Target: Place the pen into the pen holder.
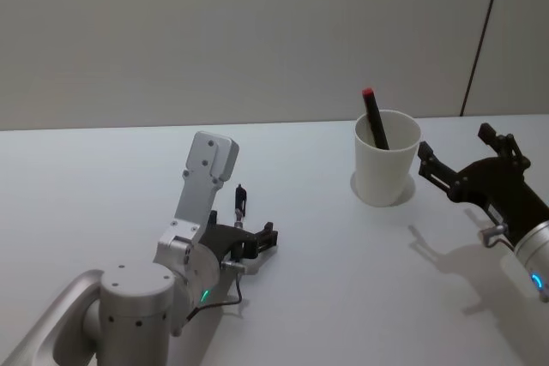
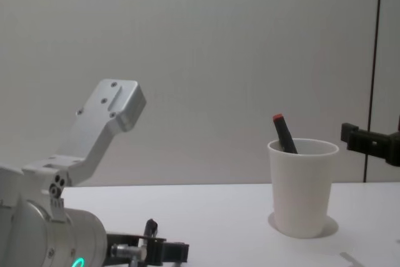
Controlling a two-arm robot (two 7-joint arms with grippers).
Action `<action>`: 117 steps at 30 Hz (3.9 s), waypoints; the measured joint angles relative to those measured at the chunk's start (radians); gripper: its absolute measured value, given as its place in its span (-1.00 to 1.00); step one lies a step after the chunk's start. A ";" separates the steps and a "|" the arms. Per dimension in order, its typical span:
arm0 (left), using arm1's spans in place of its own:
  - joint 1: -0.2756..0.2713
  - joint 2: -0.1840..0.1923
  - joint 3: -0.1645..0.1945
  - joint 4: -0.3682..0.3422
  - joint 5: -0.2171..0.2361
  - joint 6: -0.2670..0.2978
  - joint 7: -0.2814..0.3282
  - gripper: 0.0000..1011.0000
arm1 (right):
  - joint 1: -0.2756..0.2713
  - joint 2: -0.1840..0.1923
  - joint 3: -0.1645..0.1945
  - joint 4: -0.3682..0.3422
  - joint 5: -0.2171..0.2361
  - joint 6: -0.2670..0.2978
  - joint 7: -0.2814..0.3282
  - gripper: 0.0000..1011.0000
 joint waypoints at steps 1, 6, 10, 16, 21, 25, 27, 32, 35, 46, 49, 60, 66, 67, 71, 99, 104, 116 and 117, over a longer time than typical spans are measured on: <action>0.000 -0.001 0.000 0.001 0.002 0.002 0.001 0.98 | 0.000 0.000 0.000 0.000 0.000 0.000 0.000 0.98; -0.001 -0.004 0.001 0.002 0.007 0.006 0.004 0.98 | 0.000 0.000 0.000 0.000 0.000 0.000 0.000 0.98; -0.001 -0.007 0.002 0.002 0.010 0.009 0.006 0.86 | 0.000 0.000 0.000 0.000 0.000 0.000 0.000 0.98; -0.002 -0.009 0.002 0.003 0.013 0.011 0.007 0.54 | 0.000 0.000 0.000 0.000 0.000 0.000 0.000 0.98; -0.002 -0.009 0.003 0.003 0.015 0.012 0.008 0.29 | 0.000 0.000 0.000 0.000 0.000 0.000 0.000 0.98; -0.002 -0.010 0.003 0.003 0.015 0.012 0.009 0.03 | 0.000 0.000 0.000 0.000 0.000 0.000 0.000 0.98; -0.002 -0.010 0.003 0.004 0.016 0.013 0.009 -0.11 | 0.000 0.000 0.000 0.000 0.000 0.000 0.000 0.98; -0.002 -0.010 0.003 0.004 0.017 0.014 0.010 -0.45 | 0.000 0.000 0.000 0.000 0.000 0.000 0.000 0.98; -0.002 -0.011 0.003 0.004 0.017 0.015 0.010 -0.64 | 0.000 0.000 0.000 0.000 0.000 0.000 0.000 0.98; -0.002 -0.011 0.003 0.004 0.017 0.016 0.011 -0.74 | 0.000 0.000 0.000 0.000 0.000 0.000 0.000 0.98; -0.002 -0.011 0.003 0.004 0.017 0.016 0.011 -0.74 | 0.000 0.000 0.000 0.000 0.000 0.000 0.000 0.98; 0.003 -0.006 -0.003 0.001 0.017 -0.022 -0.012 -0.74 | 0.000 0.000 0.000 0.000 0.000 0.000 0.000 0.98; 0.009 0.010 -0.016 -0.010 0.008 -0.086 -0.053 -0.74 | 0.000 0.000 0.000 0.000 0.000 0.000 0.000 0.98; 0.010 0.013 -0.019 -0.012 0.006 -0.095 -0.058 -0.74 | 0.000 0.000 0.000 0.000 0.000 0.000 0.000 0.98; 0.015 0.028 -0.031 -0.022 -0.008 -0.149 -0.095 -0.74 | 0.000 0.000 0.000 0.000 0.000 0.000 0.000 0.98; 0.068 0.152 -0.130 -0.055 -0.226 -0.529 -0.474 -0.74 | 0.000 0.000 0.000 0.000 0.000 0.000 0.000 0.98; 0.067 0.159 -0.131 -0.054 -0.235 -0.545 -0.540 -0.74 | 0.000 0.000 0.000 0.000 0.000 0.000 0.000 0.98; 0.045 0.161 -0.113 -0.055 -0.197 -0.542 -0.710 -0.74 | 0.000 0.000 0.000 0.000 0.000 0.000 0.000 0.98; 0.043 0.160 -0.112 -0.055 -0.193 -0.541 -0.718 -0.74 | 0.000 0.000 0.000 0.000 0.000 0.000 0.000 0.98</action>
